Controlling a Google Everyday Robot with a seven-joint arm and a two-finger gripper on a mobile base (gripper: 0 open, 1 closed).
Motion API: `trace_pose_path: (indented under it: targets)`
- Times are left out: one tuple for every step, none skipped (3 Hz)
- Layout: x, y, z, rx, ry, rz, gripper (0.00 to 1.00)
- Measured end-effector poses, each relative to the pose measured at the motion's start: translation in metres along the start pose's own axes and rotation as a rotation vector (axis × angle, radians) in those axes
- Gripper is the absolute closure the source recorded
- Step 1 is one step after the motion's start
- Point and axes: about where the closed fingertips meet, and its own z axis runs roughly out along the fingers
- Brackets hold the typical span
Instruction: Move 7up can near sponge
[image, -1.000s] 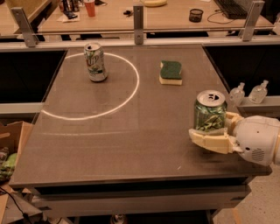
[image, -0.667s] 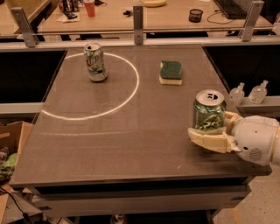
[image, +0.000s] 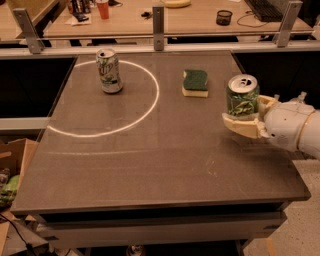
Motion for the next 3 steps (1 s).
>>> trace_pose_path:
  targets:
    - [-0.002,-0.044,0.013,0.097,0.004,-0.042,1.0]
    - [0.004,-0.075,0.033,0.141,0.004,-0.009,1.0]
    - [0.007,-0.093,0.059,0.146,-0.005,0.062,1.0]
